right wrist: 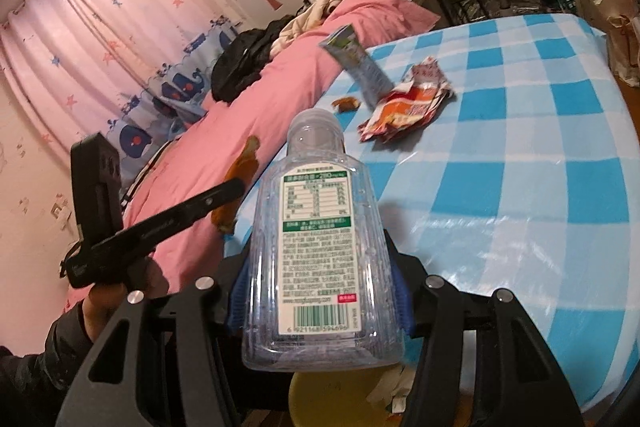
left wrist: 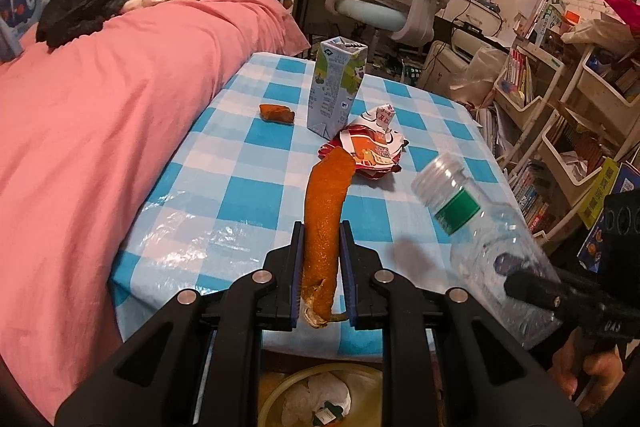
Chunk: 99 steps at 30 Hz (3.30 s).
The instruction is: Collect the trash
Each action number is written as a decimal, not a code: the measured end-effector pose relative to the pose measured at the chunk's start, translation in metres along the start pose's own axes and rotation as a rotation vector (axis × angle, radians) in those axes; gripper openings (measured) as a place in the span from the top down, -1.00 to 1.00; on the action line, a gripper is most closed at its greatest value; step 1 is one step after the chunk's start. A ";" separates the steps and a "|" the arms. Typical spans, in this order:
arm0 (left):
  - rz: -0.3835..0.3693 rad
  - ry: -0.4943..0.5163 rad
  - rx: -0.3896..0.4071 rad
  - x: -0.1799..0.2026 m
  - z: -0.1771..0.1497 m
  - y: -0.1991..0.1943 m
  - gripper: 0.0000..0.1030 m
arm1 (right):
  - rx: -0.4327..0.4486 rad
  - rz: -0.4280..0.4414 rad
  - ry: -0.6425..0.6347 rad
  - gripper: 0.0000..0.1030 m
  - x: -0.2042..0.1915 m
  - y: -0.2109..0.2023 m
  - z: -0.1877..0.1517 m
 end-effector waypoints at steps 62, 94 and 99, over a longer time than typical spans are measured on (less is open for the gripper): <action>-0.025 0.077 -0.092 0.014 -0.068 -0.026 0.67 | -0.091 -0.142 0.060 -0.33 -0.006 0.009 -0.059; -0.068 0.276 -0.354 0.060 -0.150 -0.013 -0.06 | 0.150 -0.037 0.506 0.81 0.112 0.077 0.079; -0.068 0.274 -0.365 0.060 -0.151 -0.010 -0.07 | 0.227 -0.004 0.396 0.89 0.093 0.027 0.106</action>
Point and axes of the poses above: each gripper's, at about its wrist camera, not at the fingertips, and y roughly the way its jaws point, x to its right, z to its top, the point moved 5 cm from there along y, roughly the way its jaws point, and after that the axes turned 15 degrees about z, right-handed, at the moved point
